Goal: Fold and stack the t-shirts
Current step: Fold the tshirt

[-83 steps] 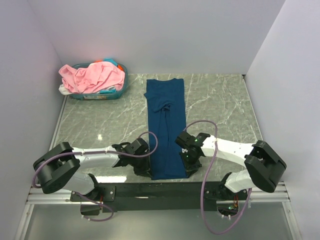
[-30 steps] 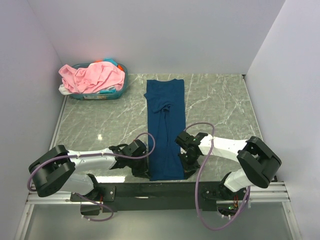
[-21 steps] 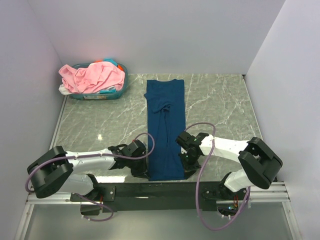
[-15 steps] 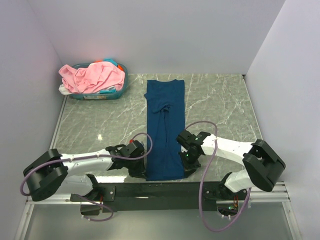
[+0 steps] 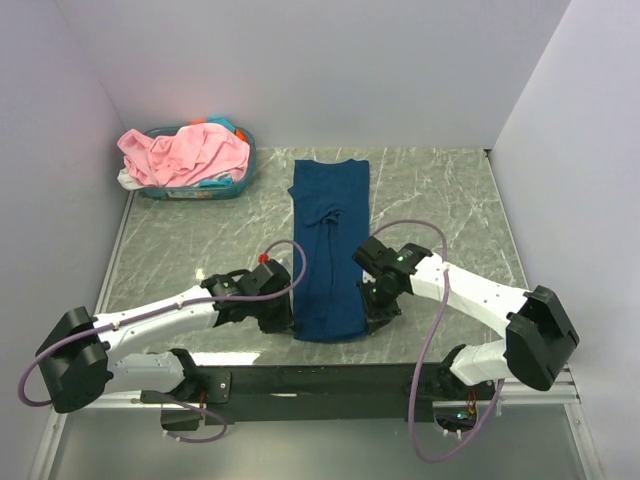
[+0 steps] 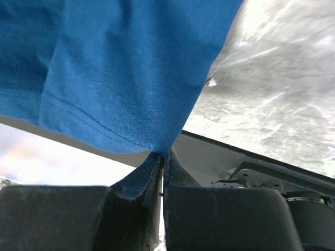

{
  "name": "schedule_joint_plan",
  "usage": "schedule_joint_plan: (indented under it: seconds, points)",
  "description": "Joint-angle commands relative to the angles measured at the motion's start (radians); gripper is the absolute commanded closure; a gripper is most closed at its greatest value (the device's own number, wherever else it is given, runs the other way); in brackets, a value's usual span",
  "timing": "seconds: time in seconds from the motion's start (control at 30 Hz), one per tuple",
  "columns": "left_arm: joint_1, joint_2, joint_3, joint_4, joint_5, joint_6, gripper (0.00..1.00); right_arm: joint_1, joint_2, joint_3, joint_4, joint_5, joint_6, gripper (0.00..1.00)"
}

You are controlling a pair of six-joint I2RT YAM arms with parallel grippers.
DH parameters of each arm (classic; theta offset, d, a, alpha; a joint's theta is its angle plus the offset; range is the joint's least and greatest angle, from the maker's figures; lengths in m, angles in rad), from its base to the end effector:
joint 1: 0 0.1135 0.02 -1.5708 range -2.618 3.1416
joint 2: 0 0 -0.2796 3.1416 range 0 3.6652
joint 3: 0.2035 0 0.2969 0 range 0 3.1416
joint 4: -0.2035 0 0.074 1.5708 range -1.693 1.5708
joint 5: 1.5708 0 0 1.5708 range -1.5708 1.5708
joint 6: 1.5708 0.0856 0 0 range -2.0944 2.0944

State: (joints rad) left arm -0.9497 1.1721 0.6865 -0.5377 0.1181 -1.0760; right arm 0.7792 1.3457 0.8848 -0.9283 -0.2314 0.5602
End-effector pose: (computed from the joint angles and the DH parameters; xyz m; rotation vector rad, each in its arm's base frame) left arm 0.1544 -0.2331 0.1528 -0.1326 2.8472 -0.7681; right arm 0.1805 0.2059 0.1557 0.3721 -3.0841 -0.4586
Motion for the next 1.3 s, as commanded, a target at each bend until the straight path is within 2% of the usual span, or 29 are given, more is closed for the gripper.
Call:
schedule_joint_plan:
  seconds: [0.0, 0.17, 0.5, 0.83, 1.07, 1.27]
  points:
    - [0.054, 0.003, 0.068, -0.059, -0.054, 0.059, 1.0, -0.038, -0.008, 0.081, -0.064, 0.055, -0.003, 1.0]
    - [0.164, 0.017, 0.102, 0.002, 0.021, 0.146, 1.0, -0.104, 0.023, 0.17, -0.076, 0.072, -0.031, 1.0]
    - [0.314, 0.23, 0.323, 0.028, 0.061, 0.307, 1.0, -0.204, 0.17, 0.377, -0.089, 0.106, -0.092, 1.0]
    - [0.413, 0.457, 0.531, 0.09, 0.114, 0.358, 1.0, -0.311, 0.372, 0.606, -0.083, 0.126, -0.169, 1.0]
    - [0.479, 0.647, 0.738, 0.084, 0.097, 0.357, 1.0, -0.382, 0.53, 0.801, -0.083, 0.129, -0.206, 1.0]
    - [0.531, 0.754, 0.837, 0.07, 0.106, 0.34, 1.0, -0.417, 0.691, 0.974, -0.107, 0.13, -0.238, 1.0]
